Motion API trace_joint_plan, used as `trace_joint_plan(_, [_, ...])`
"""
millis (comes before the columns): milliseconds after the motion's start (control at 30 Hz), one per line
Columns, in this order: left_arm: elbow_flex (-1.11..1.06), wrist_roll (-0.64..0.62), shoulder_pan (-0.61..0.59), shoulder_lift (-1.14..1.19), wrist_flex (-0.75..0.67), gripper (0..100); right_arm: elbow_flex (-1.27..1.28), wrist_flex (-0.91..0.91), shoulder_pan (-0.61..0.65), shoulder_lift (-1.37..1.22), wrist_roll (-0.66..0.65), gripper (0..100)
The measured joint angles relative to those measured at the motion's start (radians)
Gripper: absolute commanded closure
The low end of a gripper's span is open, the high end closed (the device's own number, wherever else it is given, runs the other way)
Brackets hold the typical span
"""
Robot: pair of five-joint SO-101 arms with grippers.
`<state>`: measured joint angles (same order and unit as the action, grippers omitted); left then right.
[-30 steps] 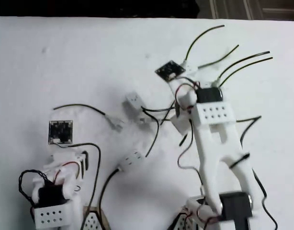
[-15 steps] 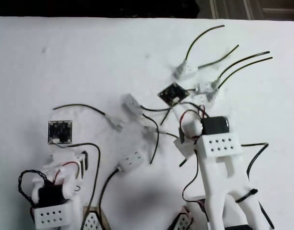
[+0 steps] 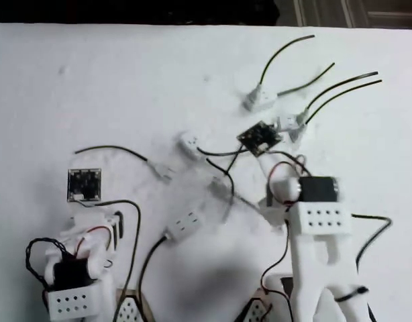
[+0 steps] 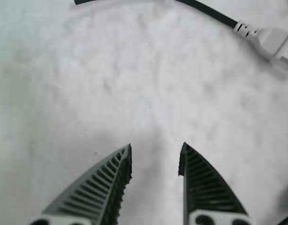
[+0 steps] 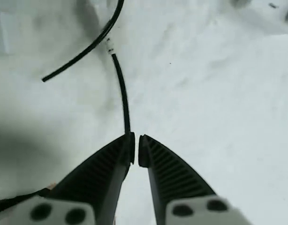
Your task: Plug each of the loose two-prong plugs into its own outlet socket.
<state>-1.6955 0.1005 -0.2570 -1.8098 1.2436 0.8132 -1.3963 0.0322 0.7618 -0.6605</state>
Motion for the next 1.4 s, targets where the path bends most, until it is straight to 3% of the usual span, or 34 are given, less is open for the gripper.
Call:
trace_joint_plan(133, [0.000,0.000,0.000,0.000,0.000,82,0.000,0.000,-0.071,0.052,-0.072,98.1])
trace_joint_plan(333, [0.000,0.000,0.000,0.000,0.000,82,0.000,-0.002,-0.046,0.158,-0.081,95.7])
trace_joint_plan(500, [0.000,0.000,0.000,0.000,0.000,82,0.003,-0.002,0.127,0.183,0.100,86.5])
trace_joint_plan(700, [0.000,0.000,0.000,0.000,0.000,82,0.117,0.068,0.430,0.186,0.275,86.3])
trace_joint_plan(800, [0.000,0.000,0.000,0.000,0.000,82,0.176,0.153,0.512,0.186,0.302,86.1])
trace_joint_plan(1133, [0.000,0.000,0.000,0.000,0.000,82,0.230,0.270,0.529,0.164,0.307,86.1])
trace_joint_plan(1400, [0.000,0.000,0.000,0.000,0.000,82,0.094,0.321,0.529,-0.176,0.316,86.1])
